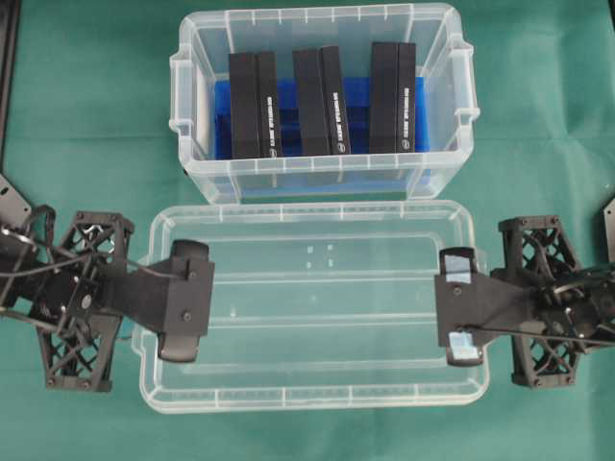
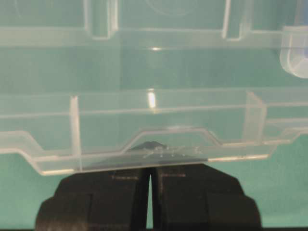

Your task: Clamp the lid of the box with both arms, then lift and open it.

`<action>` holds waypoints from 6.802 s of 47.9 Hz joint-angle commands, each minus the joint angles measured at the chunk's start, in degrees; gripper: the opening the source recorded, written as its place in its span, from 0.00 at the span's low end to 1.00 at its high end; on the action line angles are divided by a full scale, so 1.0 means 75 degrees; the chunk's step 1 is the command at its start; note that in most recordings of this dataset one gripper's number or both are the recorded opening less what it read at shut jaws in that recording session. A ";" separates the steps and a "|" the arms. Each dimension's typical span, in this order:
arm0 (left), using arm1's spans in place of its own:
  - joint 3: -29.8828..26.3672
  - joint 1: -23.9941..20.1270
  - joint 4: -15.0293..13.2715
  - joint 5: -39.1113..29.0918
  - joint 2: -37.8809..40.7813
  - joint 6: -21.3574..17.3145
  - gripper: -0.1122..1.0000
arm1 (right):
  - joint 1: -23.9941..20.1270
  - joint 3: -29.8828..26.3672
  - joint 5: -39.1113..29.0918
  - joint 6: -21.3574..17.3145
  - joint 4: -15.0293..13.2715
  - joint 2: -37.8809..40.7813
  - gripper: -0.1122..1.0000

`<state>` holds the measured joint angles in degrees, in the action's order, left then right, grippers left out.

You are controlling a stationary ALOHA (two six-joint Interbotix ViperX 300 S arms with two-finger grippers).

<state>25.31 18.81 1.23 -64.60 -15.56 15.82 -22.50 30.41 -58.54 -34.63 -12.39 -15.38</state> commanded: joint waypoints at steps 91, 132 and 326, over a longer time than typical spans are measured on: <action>0.1652 0.0047 0.0070 0.3680 0.1477 0.0504 0.11 | 0.0094 0.1301 0.3047 -0.0891 -0.0305 0.1547 0.10; 0.3199 0.0891 0.0082 0.3586 0.0316 0.1465 0.11 | -0.0211 0.2930 0.2484 -0.1629 -0.0316 -0.0363 0.10; 0.2051 -0.3059 0.0035 0.6059 -0.3504 -0.2555 0.11 | 0.3504 0.1313 0.5438 0.0527 -0.2074 -0.2812 0.10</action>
<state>41.40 -4.31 1.58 -19.16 -41.92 -3.34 3.78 40.96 -17.67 -30.59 -28.04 -36.30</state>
